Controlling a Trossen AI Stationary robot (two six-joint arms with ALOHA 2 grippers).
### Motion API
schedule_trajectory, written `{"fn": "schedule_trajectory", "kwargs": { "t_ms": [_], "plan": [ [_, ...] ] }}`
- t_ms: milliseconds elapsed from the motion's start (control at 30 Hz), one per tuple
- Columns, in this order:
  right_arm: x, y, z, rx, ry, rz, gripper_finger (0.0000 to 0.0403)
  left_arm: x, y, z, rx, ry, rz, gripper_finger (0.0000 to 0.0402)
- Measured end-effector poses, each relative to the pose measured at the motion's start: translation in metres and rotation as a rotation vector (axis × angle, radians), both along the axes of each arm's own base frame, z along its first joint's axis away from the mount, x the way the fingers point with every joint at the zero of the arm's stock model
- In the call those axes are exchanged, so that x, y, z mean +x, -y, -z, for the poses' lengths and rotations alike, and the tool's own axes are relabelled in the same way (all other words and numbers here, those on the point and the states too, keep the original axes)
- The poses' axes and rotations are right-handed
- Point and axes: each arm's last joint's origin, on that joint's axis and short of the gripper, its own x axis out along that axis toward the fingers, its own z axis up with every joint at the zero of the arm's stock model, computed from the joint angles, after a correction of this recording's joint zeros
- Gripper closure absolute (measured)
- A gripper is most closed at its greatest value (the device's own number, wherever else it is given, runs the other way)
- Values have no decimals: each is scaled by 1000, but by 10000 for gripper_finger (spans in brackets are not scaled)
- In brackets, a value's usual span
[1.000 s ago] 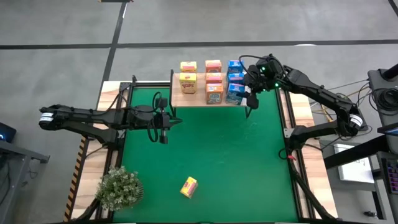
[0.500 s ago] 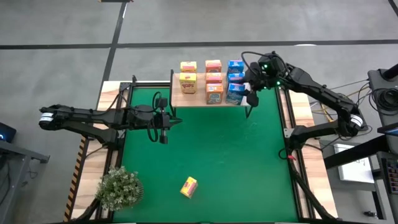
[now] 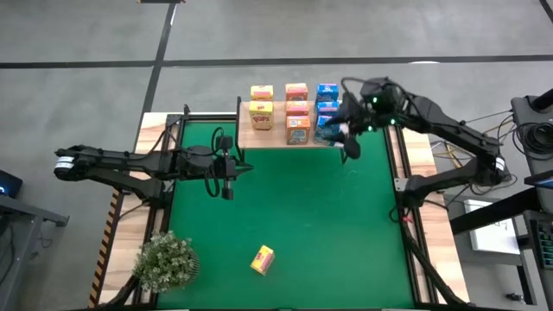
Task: Stack cereal on shelf
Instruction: Put the blue cereal box on the shelf aligned with the other blue cereal boxes
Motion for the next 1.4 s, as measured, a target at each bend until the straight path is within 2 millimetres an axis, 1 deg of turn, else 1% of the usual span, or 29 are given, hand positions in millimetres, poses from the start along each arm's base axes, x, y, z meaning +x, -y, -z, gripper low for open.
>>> {"fn": "schedule_trajectory", "kwargs": {
  "t_ms": [100, 200, 367, 500, 600, 700, 767, 833, 1067, 1400],
  "plan": [
    [7, -19, 8, 24, -46, -59, 219, 0, 0, 0, 0, 0, 0, 402],
    [12, -35, 22, -2, -140, -22, 255, 0, 0, 0, 0, 0, 0, 402],
    [17, -53, 58, -85, -300, 109, 331, 0, 0, 0, 0, 0, 0, 402],
    [19, -58, 90, -121, -377, 200, 385, 0, 0, 0, 0, 0, 1, 402],
    [19, -56, 112, -166, -401, 270, 390, 0, 0, 0, 3, -1, 1, 402],
    [19, -54, 128, -204, -415, 312, 390, 0, 0, 0, 3, -1, 2, 402],
    [17, -52, 132, -227, -431, 339, 390, 0, 0, 0, 4, -1, 2, 402],
    [17, -51, 133, -255, -437, 372, 390, 0, 0, 0, 4, -1, 2, 402],
    [16, -43, 127, -279, -429, 402, 390, 0, 0, 0, 2, -1, 1, 402],
    [13, -33, 127, -283, -443, 433, 390, 0, 0, 0, 1, -1, 0, 402]
  ]
}}
